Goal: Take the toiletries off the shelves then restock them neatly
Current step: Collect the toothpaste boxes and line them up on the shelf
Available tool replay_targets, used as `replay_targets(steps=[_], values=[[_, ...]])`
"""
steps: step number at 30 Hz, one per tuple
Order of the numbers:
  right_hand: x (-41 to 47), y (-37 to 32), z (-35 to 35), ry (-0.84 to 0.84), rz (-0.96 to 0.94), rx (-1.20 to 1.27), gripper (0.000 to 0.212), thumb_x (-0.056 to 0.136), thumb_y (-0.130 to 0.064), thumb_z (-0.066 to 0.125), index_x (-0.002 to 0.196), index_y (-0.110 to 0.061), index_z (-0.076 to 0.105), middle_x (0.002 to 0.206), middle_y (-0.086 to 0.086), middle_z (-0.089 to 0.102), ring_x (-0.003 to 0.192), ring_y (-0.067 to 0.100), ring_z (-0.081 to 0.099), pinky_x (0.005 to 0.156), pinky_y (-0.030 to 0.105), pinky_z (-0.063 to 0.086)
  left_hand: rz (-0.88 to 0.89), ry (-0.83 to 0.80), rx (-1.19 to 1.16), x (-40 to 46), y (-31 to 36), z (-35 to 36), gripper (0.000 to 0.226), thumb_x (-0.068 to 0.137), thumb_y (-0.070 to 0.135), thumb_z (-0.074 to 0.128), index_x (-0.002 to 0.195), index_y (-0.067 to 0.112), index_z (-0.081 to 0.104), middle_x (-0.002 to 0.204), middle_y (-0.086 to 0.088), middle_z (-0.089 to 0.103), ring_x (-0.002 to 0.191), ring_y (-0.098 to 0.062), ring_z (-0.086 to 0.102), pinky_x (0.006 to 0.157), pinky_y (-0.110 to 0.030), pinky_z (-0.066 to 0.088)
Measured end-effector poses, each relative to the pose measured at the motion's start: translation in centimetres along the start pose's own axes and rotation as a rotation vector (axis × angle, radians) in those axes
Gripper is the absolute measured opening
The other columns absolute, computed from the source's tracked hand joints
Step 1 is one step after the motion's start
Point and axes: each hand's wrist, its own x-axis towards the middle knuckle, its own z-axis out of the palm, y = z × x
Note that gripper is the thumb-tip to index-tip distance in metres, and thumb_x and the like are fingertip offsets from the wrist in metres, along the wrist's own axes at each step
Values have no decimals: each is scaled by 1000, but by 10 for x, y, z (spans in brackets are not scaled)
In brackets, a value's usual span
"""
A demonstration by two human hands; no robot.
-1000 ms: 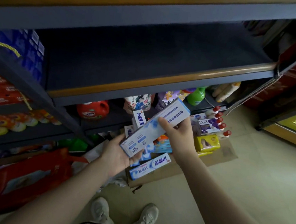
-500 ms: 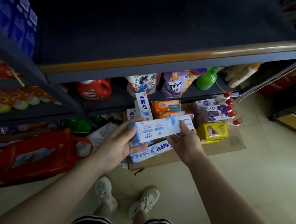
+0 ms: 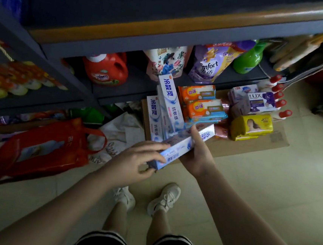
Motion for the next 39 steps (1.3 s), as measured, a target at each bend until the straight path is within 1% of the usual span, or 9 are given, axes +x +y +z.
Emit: replay_targets(steps=[6, 9, 15, 20, 22, 28, 34, 36, 39], values=[[20, 33, -38, 132, -62, 162, 26, 95, -17, 43, 116, -6, 54, 97, 12, 70, 86, 20, 68, 78, 35, 55, -408, 35, -83, -4, -37, 55, 83, 65, 58, 57, 135, 16, 39, 132, 4, 44, 120, -3, 42, 94, -11, 34], [38, 42, -55, 254, -43, 66, 39, 91, -17, 53, 126, -2, 50, 116, 17, 62, 96, 23, 63, 80, 32, 54, -516, 71, 15, 5, -57, 72, 64, 70, 38, 69, 125, 9, 50, 119, -6, 59, 109, -20, 55, 79, -22, 38], [52, 26, -63, 425, 168, -662, 17, 96, -22, 48, 85, -12, 57, 81, 8, 60, 65, 18, 57, 59, 27, 47, -520, 24, 170, 16, -103, 80, 56, 70, 29, 73, 117, 6, 56, 110, -13, 60, 106, -31, 53, 78, -33, 41], [46, 3, -56, 516, -516, -1349, 14, 90, -19, 53, 95, -9, 61, 93, 8, 65, 83, 23, 59, 69, 33, 45, -530, 13, 193, 21, -118, 83, 49, 73, 22, 73, 115, 7, 53, 112, -10, 59, 102, -30, 57, 74, -32, 44], [50, -4, -37, 442, -666, -1421, 23, 92, -20, 54, 111, -9, 56, 112, 9, 58, 99, 24, 55, 78, 36, 45, -645, -55, 119, 23, -114, 80, 50, 75, 24, 74, 115, 13, 47, 110, -4, 61, 96, -19, 60, 67, -25, 43], [71, 1, 3, 450, -506, -1423, 52, 87, -37, 61, 118, -6, 34, 123, 15, 47, 104, 30, 54, 75, 40, 47, -759, -170, -109, 22, -105, 66, 51, 79, 45, 67, 112, 15, 42, 98, 6, 57, 81, -9, 58, 63, -22, 46], [81, 13, 3, 524, -504, -1627, 55, 84, -26, 64, 124, -7, 31, 121, 17, 51, 107, 35, 55, 77, 43, 52, -782, 60, -279, 11, -89, 50, 13, 91, 22, 57, 88, 12, 49, 75, 2, 52, 57, -1, 54, 48, -13, 40], [78, 13, 3, 502, -501, -1635, 52, 83, -28, 62, 122, -6, 36, 116, 14, 52, 102, 30, 55, 72, 40, 50, -785, 74, -370, -1, -86, 39, 22, 89, 24, 61, 94, 4, 54, 78, 0, 55, 60, 2, 56, 50, -13, 42], [66, 7, 9, 470, -419, -1441, 45, 82, -34, 65, 110, -4, 48, 100, 5, 53, 88, 19, 49, 68, 30, 38, -799, 154, -443, -21, -81, 17, 33, 71, 41, 72, 94, 19, 62, 92, -4, 64, 80, -11, 61, 68, -31, 50]])
